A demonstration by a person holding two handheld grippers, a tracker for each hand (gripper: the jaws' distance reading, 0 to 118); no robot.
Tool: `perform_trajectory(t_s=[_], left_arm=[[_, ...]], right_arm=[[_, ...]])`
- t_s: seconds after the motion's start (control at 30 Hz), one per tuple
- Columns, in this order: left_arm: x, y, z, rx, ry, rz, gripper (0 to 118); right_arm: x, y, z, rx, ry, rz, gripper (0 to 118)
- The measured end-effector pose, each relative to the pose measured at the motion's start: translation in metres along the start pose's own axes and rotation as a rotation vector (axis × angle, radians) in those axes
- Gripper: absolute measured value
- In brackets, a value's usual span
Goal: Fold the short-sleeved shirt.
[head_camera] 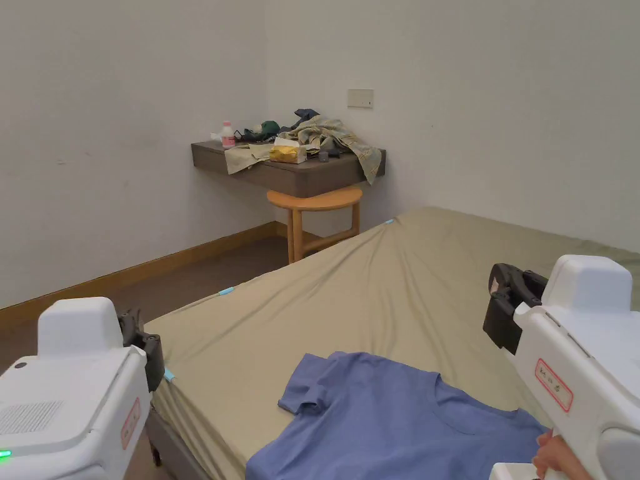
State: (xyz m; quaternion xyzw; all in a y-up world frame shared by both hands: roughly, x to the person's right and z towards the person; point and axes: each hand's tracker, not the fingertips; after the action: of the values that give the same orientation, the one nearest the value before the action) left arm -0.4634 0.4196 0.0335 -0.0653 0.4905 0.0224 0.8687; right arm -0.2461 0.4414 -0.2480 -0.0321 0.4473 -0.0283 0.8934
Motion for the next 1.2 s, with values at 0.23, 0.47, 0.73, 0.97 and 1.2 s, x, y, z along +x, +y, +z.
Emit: perform_trajectory(t_s=[0.23,0.47,0.73,0.97,1.2], left_arm=[[0.125,-0.053,-0.132,-0.384,-0.450,-0.036,0],[0.229,-0.139,-0.237,-0.781,-0.626,-0.143,0],[0.250,-0.200,-0.273,-0.955,-0.591,-0.195,0],[0.232,-0.197,-0.282,-0.905,-0.569,-0.215,114],[0.249,-0.231,-0.277,-0.978,-0.583,-0.360,118]], right_arm=[[0.076,-0.030,-0.019,-0.085,-0.147,-0.007,0],[0.138,-0.062,-0.040,-0.169,-0.275,-0.019,0],[0.159,-0.095,-0.055,-0.244,-0.329,-0.028,0],[0.159,-0.102,-0.059,-0.256,-0.322,-0.043,0],[0.165,-0.106,-0.056,-0.264,-0.334,-0.051,0]])
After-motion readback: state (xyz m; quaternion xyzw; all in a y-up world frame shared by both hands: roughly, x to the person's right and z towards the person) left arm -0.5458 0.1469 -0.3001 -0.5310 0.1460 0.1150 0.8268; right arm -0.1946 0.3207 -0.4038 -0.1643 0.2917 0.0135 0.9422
